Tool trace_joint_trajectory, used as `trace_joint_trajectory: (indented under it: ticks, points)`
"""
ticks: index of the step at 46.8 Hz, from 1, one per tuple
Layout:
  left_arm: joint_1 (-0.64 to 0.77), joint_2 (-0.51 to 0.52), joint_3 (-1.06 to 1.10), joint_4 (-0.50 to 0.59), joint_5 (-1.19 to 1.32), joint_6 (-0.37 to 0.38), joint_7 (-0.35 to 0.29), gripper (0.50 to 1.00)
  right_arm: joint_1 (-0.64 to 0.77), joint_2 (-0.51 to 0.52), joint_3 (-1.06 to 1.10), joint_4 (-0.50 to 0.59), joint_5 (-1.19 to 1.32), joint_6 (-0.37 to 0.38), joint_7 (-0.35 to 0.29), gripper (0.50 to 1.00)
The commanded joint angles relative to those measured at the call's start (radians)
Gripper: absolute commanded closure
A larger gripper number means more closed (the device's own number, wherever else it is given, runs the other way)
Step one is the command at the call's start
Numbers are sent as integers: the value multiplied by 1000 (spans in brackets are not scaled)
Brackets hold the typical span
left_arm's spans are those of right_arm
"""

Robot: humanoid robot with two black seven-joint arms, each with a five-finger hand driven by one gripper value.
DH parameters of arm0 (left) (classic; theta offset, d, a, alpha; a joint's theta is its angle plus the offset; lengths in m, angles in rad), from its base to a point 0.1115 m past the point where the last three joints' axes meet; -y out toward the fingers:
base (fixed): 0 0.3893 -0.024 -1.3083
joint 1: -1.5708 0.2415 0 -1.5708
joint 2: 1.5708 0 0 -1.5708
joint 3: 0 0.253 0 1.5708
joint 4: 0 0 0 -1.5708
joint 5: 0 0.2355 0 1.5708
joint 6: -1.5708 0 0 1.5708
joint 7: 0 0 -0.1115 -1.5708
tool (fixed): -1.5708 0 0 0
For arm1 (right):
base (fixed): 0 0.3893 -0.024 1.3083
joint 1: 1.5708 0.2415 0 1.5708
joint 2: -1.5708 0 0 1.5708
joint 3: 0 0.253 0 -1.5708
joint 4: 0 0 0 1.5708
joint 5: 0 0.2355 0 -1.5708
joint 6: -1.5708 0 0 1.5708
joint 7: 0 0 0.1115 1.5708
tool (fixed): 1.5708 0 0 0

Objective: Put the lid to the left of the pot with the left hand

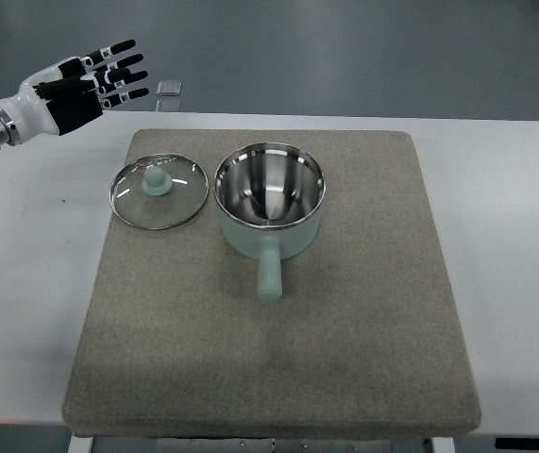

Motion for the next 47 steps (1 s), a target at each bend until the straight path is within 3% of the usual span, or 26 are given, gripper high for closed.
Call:
trace_joint_trajectory:
  ticks: [1, 47]
  points:
    - [16, -27, -3, 10, 0, 4, -14, 501, 0, 0, 0, 0, 0, 0, 0, 579]
    - [22, -34, -8, -6, -3, 20, -25, 501, 0, 0, 3, 0, 2, 5, 0, 579]
